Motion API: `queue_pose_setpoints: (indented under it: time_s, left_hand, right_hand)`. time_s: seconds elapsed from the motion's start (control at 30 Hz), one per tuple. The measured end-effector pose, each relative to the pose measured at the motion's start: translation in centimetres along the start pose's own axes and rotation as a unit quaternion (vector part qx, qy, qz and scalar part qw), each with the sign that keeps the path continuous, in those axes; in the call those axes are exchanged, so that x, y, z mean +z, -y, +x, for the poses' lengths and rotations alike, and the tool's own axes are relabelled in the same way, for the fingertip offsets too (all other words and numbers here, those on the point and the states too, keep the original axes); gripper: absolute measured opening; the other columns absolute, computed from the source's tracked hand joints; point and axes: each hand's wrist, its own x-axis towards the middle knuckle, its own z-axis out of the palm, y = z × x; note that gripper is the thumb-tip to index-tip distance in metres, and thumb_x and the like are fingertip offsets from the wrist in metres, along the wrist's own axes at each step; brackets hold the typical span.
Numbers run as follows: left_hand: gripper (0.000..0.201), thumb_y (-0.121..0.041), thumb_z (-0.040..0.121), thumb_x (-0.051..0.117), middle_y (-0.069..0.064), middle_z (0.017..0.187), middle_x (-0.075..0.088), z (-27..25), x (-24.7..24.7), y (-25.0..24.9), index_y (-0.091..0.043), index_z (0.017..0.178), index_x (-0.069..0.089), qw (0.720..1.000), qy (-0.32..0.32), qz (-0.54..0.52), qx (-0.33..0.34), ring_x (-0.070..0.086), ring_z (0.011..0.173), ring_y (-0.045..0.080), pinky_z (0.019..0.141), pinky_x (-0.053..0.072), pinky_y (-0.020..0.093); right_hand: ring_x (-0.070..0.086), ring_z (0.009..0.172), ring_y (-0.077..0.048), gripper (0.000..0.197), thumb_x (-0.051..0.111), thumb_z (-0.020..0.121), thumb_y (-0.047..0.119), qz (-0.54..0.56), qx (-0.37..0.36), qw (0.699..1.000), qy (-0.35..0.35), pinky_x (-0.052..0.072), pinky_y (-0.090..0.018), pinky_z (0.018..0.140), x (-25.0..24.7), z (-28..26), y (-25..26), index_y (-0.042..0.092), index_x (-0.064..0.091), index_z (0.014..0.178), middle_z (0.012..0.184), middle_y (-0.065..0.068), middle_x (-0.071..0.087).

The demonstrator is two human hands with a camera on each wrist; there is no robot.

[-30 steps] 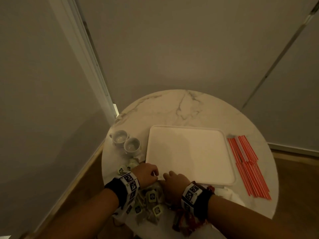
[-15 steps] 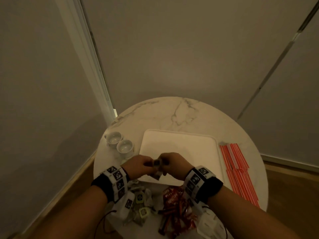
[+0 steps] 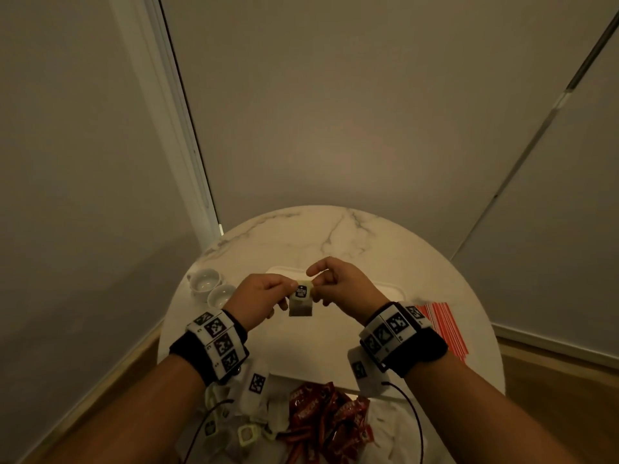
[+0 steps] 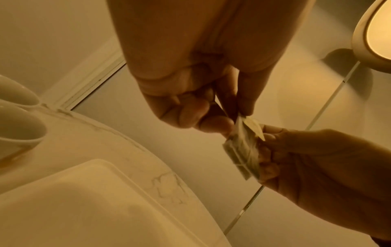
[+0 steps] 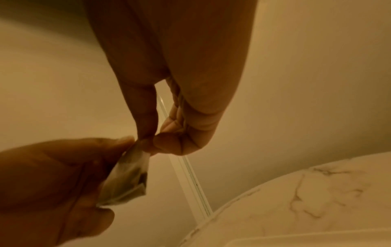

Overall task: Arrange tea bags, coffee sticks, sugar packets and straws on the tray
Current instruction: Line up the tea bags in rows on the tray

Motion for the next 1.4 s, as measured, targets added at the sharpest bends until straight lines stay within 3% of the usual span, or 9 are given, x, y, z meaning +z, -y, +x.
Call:
queue_pose_setpoints:
  time_s: [0.27, 0.4, 0.5, 0.7, 0.83, 0.93, 1.03, 1.23, 1.4]
  left_hand:
    - [0.014, -0.012, 0.089, 0.062, 0.009, 0.067, 0.066, 0.8, 0.7, -0.1, -0.012, 0.081, 0.073, 0.998, -0.057, -0.020, 0.016, 0.055, 0.061, 0.017, 0.051, 0.041, 0.027]
    - [0.016, -0.012, 0.091, 0.059, 0.012, 0.080, 0.072, 1.4, 0.8, 0.0, -0.009, 0.084, 0.073, 0.991, -0.083, -0.102, -0.017, 0.066, 0.074, 0.020, 0.057, 0.048, 0.030]
    - [0.017, -0.012, 0.092, 0.055, 0.018, 0.084, 0.071, 1.7, 0.9, -0.6, -0.004, 0.090, 0.070, 0.980, -0.073, -0.178, -0.054, 0.069, 0.077, 0.026, 0.061, 0.053, 0.033]
    - [0.020, -0.010, 0.094, 0.051, 0.023, 0.087, 0.071, 1.9, 0.5, -1.1, 0.003, 0.092, 0.066, 0.971, -0.039, -0.226, -0.070, 0.069, 0.079, 0.033, 0.071, 0.058, 0.042]
    - [0.019, -0.006, 0.094, 0.051, 0.024, 0.087, 0.071, 1.9, 0.1, -0.8, 0.008, 0.092, 0.064, 0.963, -0.044, -0.255, -0.080, 0.069, 0.080, 0.036, 0.067, 0.058, 0.040]
    - [0.016, -0.004, 0.091, 0.055, 0.026, 0.084, 0.069, 2.1, -0.4, -0.2, 0.005, 0.085, 0.066, 0.976, -0.060, -0.199, -0.062, 0.067, 0.080, 0.040, 0.066, 0.058, 0.037]
    - [0.012, -0.004, 0.089, 0.061, 0.021, 0.079, 0.071, 2.1, -0.8, 0.0, 0.002, 0.083, 0.069, 0.997, -0.047, -0.066, -0.013, 0.071, 0.074, 0.031, 0.072, 0.058, 0.037]
    - [0.009, -0.019, 0.086, 0.067, -0.002, 0.071, 0.072, 1.5, -0.8, -0.2, -0.014, 0.082, 0.074, 0.989, -0.036, 0.121, 0.077, 0.069, 0.068, 0.007, 0.072, 0.056, 0.025]
    - [0.014, -0.006, 0.088, 0.061, 0.018, 0.076, 0.070, 1.6, -1.1, -0.8, -0.004, 0.079, 0.071, 0.994, -0.105, -0.037, 0.022, 0.069, 0.073, 0.030, 0.070, 0.060, 0.036]
  right_hand:
    - [0.062, 0.066, -0.018, 0.017, 0.063, 0.081, -0.002, 0.052, -0.013, 0.996, -0.077, 0.049, -0.029, 0.060, -0.2, 1.1, -0.3, 0.011, 0.056, 0.089, 0.078, -0.015, 0.070]
    - [0.052, 0.065, -0.003, 0.012, 0.072, 0.080, 0.017, -0.100, -0.048, 0.988, -0.105, 0.037, -0.012, 0.058, 1.1, 0.7, -0.3, 0.017, 0.060, 0.079, 0.084, 0.004, 0.058]
    - [0.047, 0.070, -0.005, 0.015, 0.075, 0.076, 0.028, -0.152, -0.062, 0.978, -0.130, 0.034, -0.014, 0.061, 2.1, 0.9, -0.5, 0.023, 0.062, 0.072, 0.083, 0.006, 0.051]
    - [0.048, 0.073, -0.004, 0.018, 0.070, 0.080, 0.023, -0.148, -0.014, 0.976, -0.160, 0.033, -0.015, 0.060, 2.7, 1.7, -0.2, 0.024, 0.063, 0.063, 0.086, 0.004, 0.053]
    - [0.049, 0.065, -0.006, 0.022, 0.064, 0.083, 0.015, -0.115, 0.011, 0.984, -0.133, 0.038, -0.021, 0.060, 2.8, 1.9, 0.0, 0.019, 0.059, 0.061, 0.075, 0.004, 0.056]
    - [0.046, 0.061, -0.012, 0.012, 0.060, 0.087, 0.011, 0.040, 0.060, 0.990, -0.123, 0.037, -0.023, 0.054, 2.3, 2.2, 0.3, 0.007, 0.062, 0.075, 0.068, -0.001, 0.053]
    - [0.044, 0.066, -0.014, 0.012, 0.059, 0.086, 0.010, 0.149, 0.080, 0.980, -0.102, 0.034, -0.025, 0.055, 1.9, 2.2, 0.9, 0.010, 0.062, 0.074, 0.074, -0.006, 0.052]
    - [0.053, 0.064, -0.008, 0.010, 0.060, 0.085, 0.009, 0.118, 0.045, 0.989, -0.081, 0.041, -0.018, 0.061, 2.7, 2.0, 2.1, 0.006, 0.066, 0.078, 0.072, -0.003, 0.060]
    - [0.047, 0.103, -0.015, 0.013, 0.069, 0.080, 0.029, -0.097, -0.019, 0.989, -0.105, 0.040, -0.026, 0.088, 3.7, 1.7, 0.8, 0.028, 0.070, 0.066, 0.099, 0.002, 0.054]
